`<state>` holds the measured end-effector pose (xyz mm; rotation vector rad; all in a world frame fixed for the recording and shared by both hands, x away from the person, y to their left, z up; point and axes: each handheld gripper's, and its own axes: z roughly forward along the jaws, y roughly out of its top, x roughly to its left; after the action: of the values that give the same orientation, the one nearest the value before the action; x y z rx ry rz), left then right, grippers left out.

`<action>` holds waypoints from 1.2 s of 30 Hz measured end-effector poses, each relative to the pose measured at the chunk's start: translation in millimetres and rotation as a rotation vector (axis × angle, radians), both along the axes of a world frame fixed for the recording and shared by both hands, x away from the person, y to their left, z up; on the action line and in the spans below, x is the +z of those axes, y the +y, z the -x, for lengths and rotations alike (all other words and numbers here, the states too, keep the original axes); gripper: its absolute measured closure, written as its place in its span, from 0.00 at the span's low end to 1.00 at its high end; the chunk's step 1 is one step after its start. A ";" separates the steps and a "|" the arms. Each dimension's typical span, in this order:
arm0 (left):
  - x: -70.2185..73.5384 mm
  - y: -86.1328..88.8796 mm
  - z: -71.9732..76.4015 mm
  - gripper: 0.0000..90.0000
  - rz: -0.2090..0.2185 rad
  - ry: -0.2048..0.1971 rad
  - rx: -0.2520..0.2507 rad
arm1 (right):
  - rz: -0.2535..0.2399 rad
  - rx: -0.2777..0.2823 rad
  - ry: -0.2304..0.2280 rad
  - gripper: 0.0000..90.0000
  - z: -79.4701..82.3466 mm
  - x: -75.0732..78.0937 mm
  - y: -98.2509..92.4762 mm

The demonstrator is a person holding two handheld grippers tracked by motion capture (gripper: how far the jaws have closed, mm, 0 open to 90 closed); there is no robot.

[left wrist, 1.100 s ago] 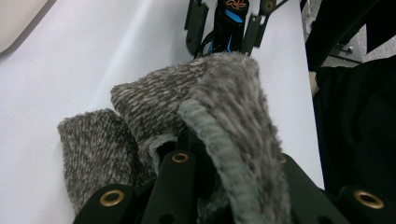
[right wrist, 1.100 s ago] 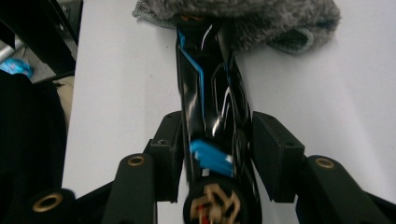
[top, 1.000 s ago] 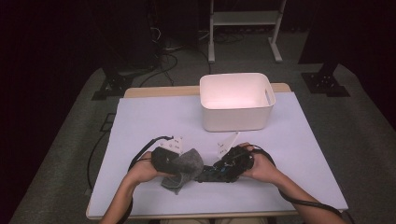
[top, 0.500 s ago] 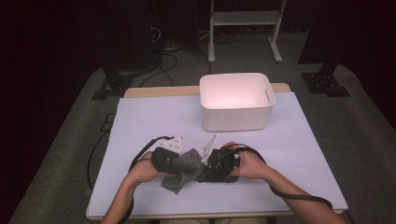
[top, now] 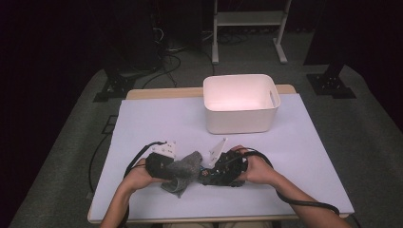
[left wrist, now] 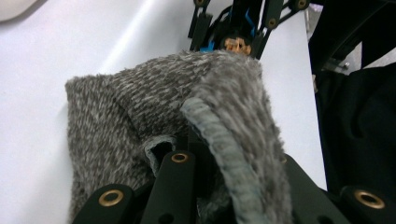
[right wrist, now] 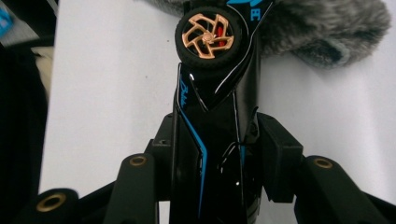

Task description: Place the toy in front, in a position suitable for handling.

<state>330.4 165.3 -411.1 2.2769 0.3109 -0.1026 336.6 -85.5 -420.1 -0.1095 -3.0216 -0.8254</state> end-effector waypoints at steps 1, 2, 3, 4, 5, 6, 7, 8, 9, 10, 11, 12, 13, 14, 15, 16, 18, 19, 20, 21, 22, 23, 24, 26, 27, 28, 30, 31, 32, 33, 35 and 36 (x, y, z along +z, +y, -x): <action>-2.2 0.0 -0.2 0.90 0.001 0.008 0.001 | -0.011 -0.004 0.006 0.61 -0.3 0.1 -2.1; -3.7 -0.7 -0.6 0.90 0.004 0.010 0.002 | -0.030 -0.017 0.015 0.61 -0.7 0.3 -5.4; -4.4 -1.5 -1.0 0.90 0.007 0.014 0.002 | -0.040 -0.023 0.022 0.61 -1.4 0.5 -7.7; -5.1 -3.3 -1.2 0.90 0.015 0.019 0.000 | -0.048 -0.027 0.027 0.61 -1.8 0.7 -9.0; -4.6 -5.8 -1.8 0.90 0.020 0.013 -0.006 | -0.062 -0.033 0.028 0.61 -2.1 0.7 -10.2; -3.4 -8.1 -2.1 0.90 0.030 0.011 -0.008 | -0.074 -0.038 0.026 0.61 -2.3 1.3 -11.0; -1.1 -9.9 -2.3 0.90 0.034 0.010 -0.013 | -0.084 -0.041 0.027 0.61 -2.3 1.8 -11.1; 2.0 -11.6 -2.4 0.90 0.031 0.001 -0.016 | -0.094 -0.042 0.022 0.61 -2.3 2.7 -11.0; 5.4 -13.0 -2.4 0.90 0.031 -0.007 -0.015 | -0.105 -0.046 0.020 0.61 -2.5 3.7 -10.8; 9.2 -13.5 -2.6 0.90 0.031 -0.017 -0.014 | -0.114 -0.045 0.017 0.61 -3.2 4.8 -10.5; 13.3 -12.9 -3.2 0.90 0.032 -0.030 -0.010 | -0.127 -0.049 0.011 0.61 -3.6 6.0 -10.5; 17.5 -11.8 -3.6 0.90 0.034 -0.036 -0.005 | -0.141 -0.057 0.004 0.61 -4.1 7.1 -10.5; 21.8 -10.5 -4.0 0.90 0.034 -0.043 -0.001 | -0.162 -0.060 0.004 0.61 -5.4 8.3 -10.4; 26.3 -8.9 -4.3 0.90 0.032 -0.052 0.004 | -0.185 -0.069 0.008 0.61 -6.4 9.4 -9.8; 30.7 -7.4 -4.6 0.90 0.029 -0.061 0.007 | -0.204 -0.073 0.010 0.61 -7.6 10.2 -8.8; 35.1 -5.7 -4.8 0.90 0.022 -0.072 0.011 | -0.222 -0.077 0.010 0.61 -8.8 10.9 -7.3; 42.7 -2.4 -4.5 0.90 0.019 -0.084 0.017 | -0.253 -0.083 0.006 0.61 -10.3 11.8 -3.3; 46.5 -1.2 -3.9 0.90 0.022 -0.086 0.018 | -0.263 -0.085 0.010 0.61 -10.7 11.7 -1.0; 48.3 -1.1 -3.5 0.90 0.020 -0.089 0.015 | -0.271 -0.084 0.003 0.61 -10.4 11.0 1.8; 50.0 -1.7 -3.0 0.90 0.017 -0.091 0.009 | -0.272 -0.082 0.002 0.61 -10.1 10.5 3.2; 50.6 -3.7 -2.3 0.90 0.012 -0.092 0.006 | -0.276 -0.081 0.006 0.61 -9.7 9.9 4.2; 51.2 -4.6 -2.2 0.90 0.007 -0.097 0.002 | -0.280 -0.080 0.004 0.61 -9.2 8.8 3.9; 51.5 -6.3 -2.2 0.90 0.012 -0.098 -0.002 | -0.280 -0.084 0.008 0.61 -8.9 8.9 2.9; 51.6 -11.4 -1.9 0.90 0.007 -0.100 -0.012 | -0.276 -0.083 0.005 0.61 -8.0 9.6 -0.9; 52.0 -14.1 -2.0 0.90 0.004 -0.102 -0.019 | -0.268 -0.086 0.004 0.61 -6.9 9.8 -3.2; 52.5 -17.2 -2.2 0.90 0.006 -0.103 -0.026 | -0.264 -0.085 0.002 0.61 -6.2 10.0 -5.7; 53.8 -20.4 -2.4 0.90 0.006 -0.107 -0.031 | -0.252 -0.087 0.000 0.61 -4.1 11.0 -11.7; 54.5 -21.7 -2.8 0.90 0.009 -0.107 -0.034 | -0.245 -0.086 -0.007 0.61 -2.9 11.1 -14.9; 55.1 -23.0 -3.2 0.90 0.012 -0.107 -0.036 | -0.241 -0.090 -0.011 0.61 -1.1 11.5 -18.3; 55.9 -24.2 -3.7 0.90 0.008 -0.108 -0.041 | -0.238 -0.090 -0.017 0.61 0.4 11.8 -21.8; 55.9 -27.6 -3.9 0.90 0.007 -0.105 -0.046 | -0.235 -0.095 -0.024 0.61 3.7 11.0 -29.1; 55.3 -29.9 -4.1 0.90 0.006 -0.099 -0.050 | -0.249 -0.101 -0.027 0.61 5.0 11.1 -33.4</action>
<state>334.5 135.4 -355.9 2.2753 0.2017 -0.0157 331.6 -118.9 -409.0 -0.2520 -2.9268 -1.2125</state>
